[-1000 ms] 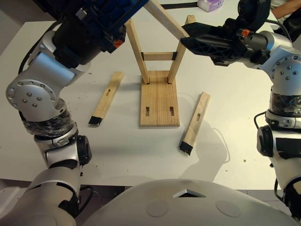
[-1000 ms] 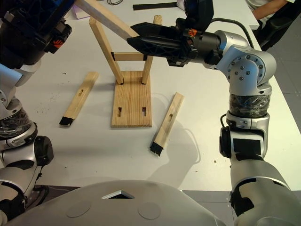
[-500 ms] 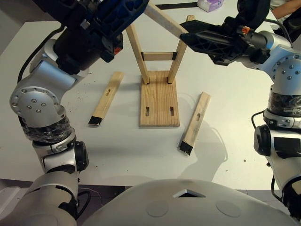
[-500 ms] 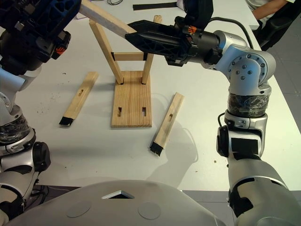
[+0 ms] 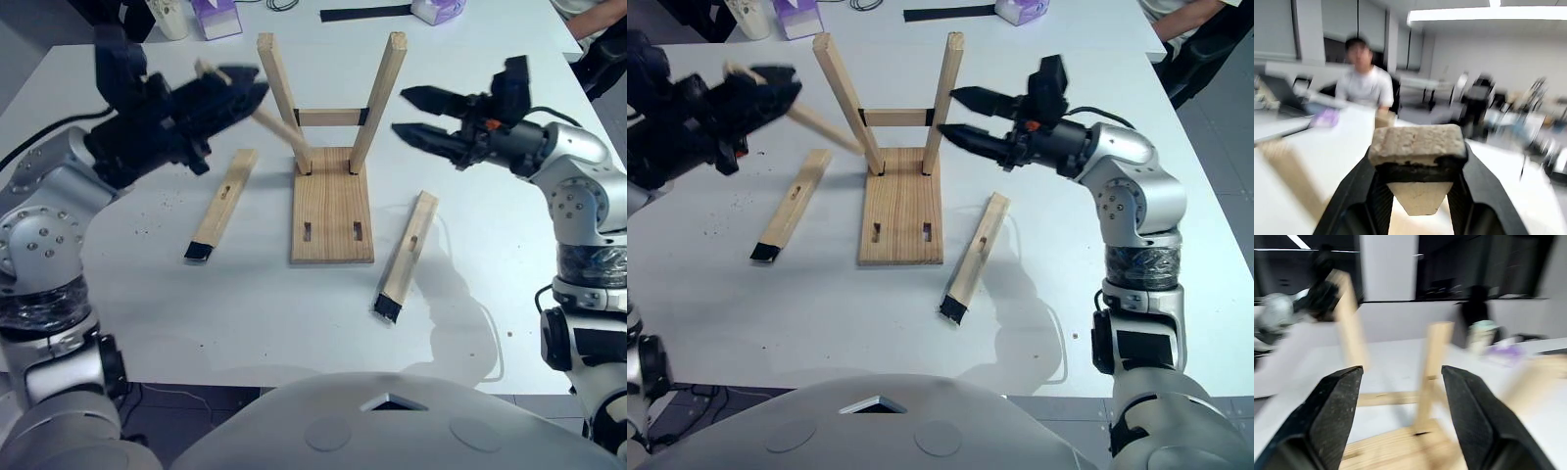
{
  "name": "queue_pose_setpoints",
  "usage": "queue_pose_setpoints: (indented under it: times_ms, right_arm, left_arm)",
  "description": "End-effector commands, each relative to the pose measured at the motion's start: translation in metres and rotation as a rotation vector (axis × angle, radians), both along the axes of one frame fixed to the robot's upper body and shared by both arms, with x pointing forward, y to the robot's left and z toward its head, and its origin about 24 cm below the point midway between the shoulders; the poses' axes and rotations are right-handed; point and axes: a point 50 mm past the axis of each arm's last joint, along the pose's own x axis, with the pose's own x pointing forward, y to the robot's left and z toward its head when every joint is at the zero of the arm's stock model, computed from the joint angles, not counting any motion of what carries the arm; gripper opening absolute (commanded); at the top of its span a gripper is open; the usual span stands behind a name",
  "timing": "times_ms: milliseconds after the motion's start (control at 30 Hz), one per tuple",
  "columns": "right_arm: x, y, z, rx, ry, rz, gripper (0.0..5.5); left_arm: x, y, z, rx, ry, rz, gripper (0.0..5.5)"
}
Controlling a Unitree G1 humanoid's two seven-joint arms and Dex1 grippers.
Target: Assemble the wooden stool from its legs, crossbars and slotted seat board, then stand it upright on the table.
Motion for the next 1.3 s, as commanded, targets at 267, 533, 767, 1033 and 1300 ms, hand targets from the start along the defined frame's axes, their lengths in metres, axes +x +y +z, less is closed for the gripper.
queue_pose_setpoints:
  times_ms: [267, 533, 767, 1033, 1300]
  right_arm:
    - [0.02, -0.008, 0.011, -0.014, -0.042, -0.083, 2.94]
    - [0.021, -0.014, 0.002, -0.014, -0.014, -0.122, 2.94]
    - [0.018, -0.009, -0.004, 0.013, -0.006, -0.132, 2.94]
    - [0.017, -0.006, -0.009, 0.027, 0.012, -0.138, 2.94]
    - [0.013, -0.005, -0.016, 0.015, 0.04, -0.116, 2.94]
  left_arm:
    - [0.003, -0.012, -0.061, 0.226, -0.023, -0.136, 1.31]
    - [0.014, 0.044, -0.05, 0.372, -0.09, 0.095, 1.31]
    - [0.023, 0.107, -0.056, 0.516, -0.038, 0.314, 1.31]
    - [0.025, 0.103, -0.083, 0.446, 0.032, 0.339, 1.31]
    - [-0.017, 0.046, -0.093, 0.288, 0.095, 0.083, 1.31]
